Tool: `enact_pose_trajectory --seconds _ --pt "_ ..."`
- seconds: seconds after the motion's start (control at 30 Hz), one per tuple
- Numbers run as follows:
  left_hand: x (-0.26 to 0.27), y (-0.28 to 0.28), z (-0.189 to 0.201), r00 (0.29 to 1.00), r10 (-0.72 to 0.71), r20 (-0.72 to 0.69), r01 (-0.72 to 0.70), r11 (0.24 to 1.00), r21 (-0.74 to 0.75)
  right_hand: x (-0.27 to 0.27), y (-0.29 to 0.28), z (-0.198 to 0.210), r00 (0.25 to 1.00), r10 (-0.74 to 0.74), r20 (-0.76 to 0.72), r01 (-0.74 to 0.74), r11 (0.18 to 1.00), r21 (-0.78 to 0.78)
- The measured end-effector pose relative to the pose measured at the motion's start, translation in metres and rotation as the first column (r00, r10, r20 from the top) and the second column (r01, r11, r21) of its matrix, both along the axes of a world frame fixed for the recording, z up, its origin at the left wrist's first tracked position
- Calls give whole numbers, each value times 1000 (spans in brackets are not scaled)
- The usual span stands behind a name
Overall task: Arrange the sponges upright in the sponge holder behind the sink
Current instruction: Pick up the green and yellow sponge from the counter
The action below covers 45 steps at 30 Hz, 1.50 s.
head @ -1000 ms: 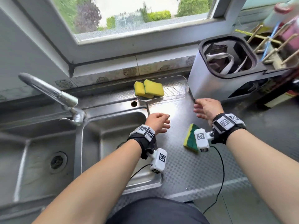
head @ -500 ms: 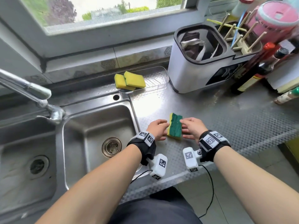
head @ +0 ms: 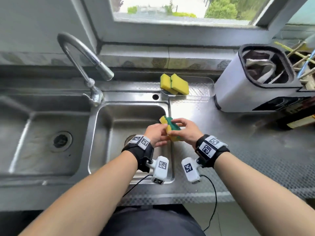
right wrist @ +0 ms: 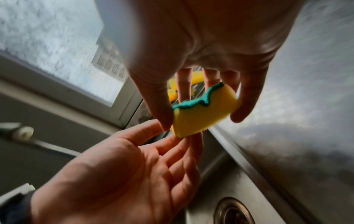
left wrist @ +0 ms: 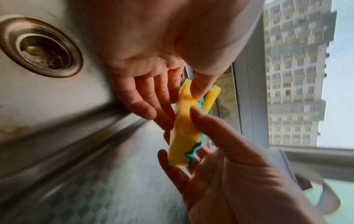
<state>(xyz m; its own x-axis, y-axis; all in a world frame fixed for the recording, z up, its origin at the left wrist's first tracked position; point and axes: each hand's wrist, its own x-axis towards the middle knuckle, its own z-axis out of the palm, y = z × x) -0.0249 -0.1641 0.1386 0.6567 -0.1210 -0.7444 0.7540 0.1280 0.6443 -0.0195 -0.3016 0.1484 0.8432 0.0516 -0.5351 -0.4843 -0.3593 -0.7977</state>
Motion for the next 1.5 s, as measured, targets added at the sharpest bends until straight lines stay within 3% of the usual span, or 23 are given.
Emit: enact_pose_trajectory --seconds 0.1,0.2,0.27,0.37,0.47,0.53,0.67,0.9,1.03,1.23,1.27,1.37,1.5 --pt "-5 38 -7 995 96 -27 -97 995 -37 22 30 -7 983 178 54 -164 966 -200" --pt "-10 71 -12 971 237 -38 -238 970 -45 54 49 -13 922 372 103 -280 828 -485" --pt "-19 97 -20 940 335 -63 -338 941 -30 77 65 -21 816 573 81 -396 655 -644" --pt "-37 128 -35 904 417 -94 -419 908 -2 99 90 -44 561 822 -94 -547 283 -788" --pt "-53 143 -44 875 468 -120 -473 881 -7 104 99 -67 361 877 -317 -598 -43 -800" --pt "-59 149 -47 861 489 -139 -497 867 -29 102 97 -76 288 851 -439 -626 -179 -759" --pt "-63 153 -45 845 514 -144 -526 848 -60 89 100 -78 179 818 -547 -649 -320 -690" --pt "-59 164 -34 870 483 -100 -492 865 -99 23 116 -85 1 707 -707 -727 -485 -486" --pt "-64 181 -34 866 484 -125 -497 860 -115 -22 122 -96 -27 646 -763 -775 -496 -393" --pt "-69 206 -39 870 475 -135 -490 864 -119 -43 145 -113 129 589 -798 -909 -251 -332" --pt "-70 212 -39 867 480 -137 -495 860 -121 -41 150 -115 149 583 -799 -926 -201 -320" --pt "-71 227 -40 860 490 -146 -507 853 -123 -36 164 -117 290 565 -772 -949 68 -307" --pt "-74 243 -39 847 514 -137 -530 837 -137 -40 204 -123 479 589 -651 -876 362 -317"
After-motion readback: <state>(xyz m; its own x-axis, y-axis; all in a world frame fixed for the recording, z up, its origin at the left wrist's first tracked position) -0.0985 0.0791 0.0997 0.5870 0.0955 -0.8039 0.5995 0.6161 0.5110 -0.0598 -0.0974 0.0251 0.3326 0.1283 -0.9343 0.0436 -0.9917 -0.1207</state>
